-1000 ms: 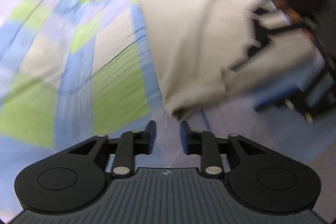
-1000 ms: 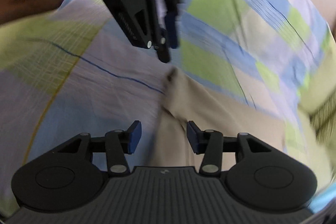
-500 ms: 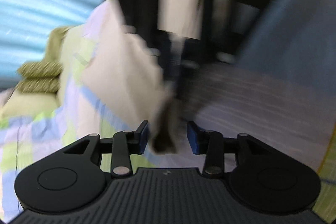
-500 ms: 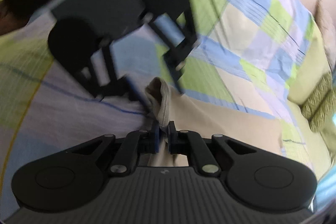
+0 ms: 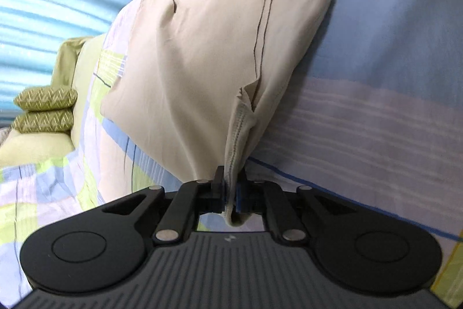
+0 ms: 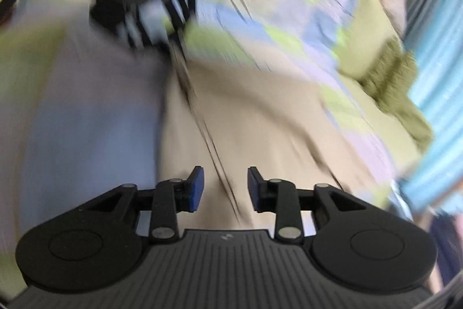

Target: Fold clothes

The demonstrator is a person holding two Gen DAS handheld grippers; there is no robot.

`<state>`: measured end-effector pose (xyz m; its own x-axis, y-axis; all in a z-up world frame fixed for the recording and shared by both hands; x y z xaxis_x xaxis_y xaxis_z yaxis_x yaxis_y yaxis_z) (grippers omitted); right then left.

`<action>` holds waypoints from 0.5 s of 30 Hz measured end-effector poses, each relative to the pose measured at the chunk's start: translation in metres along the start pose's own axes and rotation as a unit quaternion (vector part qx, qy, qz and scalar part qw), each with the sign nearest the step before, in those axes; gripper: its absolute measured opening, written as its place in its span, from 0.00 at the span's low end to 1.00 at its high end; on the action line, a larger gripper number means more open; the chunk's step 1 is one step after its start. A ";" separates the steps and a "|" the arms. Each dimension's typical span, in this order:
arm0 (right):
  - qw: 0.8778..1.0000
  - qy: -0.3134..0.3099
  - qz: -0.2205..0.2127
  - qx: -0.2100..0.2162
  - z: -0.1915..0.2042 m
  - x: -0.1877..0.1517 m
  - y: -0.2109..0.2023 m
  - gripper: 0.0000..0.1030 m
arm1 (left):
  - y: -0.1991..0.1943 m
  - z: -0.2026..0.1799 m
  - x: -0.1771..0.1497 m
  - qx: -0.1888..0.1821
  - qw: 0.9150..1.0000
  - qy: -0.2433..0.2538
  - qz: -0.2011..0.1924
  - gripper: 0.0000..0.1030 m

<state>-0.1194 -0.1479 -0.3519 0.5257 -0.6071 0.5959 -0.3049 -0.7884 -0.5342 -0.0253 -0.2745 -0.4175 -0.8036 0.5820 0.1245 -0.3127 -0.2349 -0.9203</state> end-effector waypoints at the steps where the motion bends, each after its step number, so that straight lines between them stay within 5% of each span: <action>1: 1.000 -0.024 0.000 -0.004 0.003 -0.012 -0.001 0.34 | 0.001 0.001 0.000 -0.002 1.000 -0.002 0.002 0.05; 8: 0.989 -0.113 -0.088 -0.042 0.022 -0.029 0.014 0.42 | 0.009 0.008 0.000 -0.009 1.000 -0.016 0.016 0.06; 12: 0.986 -0.109 -0.118 -0.045 0.026 -0.014 0.030 0.39 | 0.013 0.011 0.003 -0.007 1.000 -0.016 0.024 0.06; 14: 0.987 -0.107 -0.117 -0.012 0.023 -0.013 0.030 0.27 | 0.015 0.017 0.005 -0.011 0.999 -0.019 0.027 0.06; 15: 0.988 -0.103 -0.111 0.004 0.021 -0.012 0.033 0.03 | 0.016 0.027 0.011 -0.014 0.999 -0.021 0.028 0.05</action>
<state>-0.1193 -0.1647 -0.3891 0.7301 -0.3849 0.5647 -0.1571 -0.8987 -0.4095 -0.0527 -0.2933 -0.4208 -0.8399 0.5358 0.0868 -0.2529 -0.2449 -0.9360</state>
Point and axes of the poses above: each gripper's, at about its wrist camera, not at the fingertips, and y roughly the way its jaws point, z to its left, x to its top, the point moved 3 cm from there along y, roughly the way its jaws point, and after that the axes turned 15 degrees about -x, right-handed, at the moved point
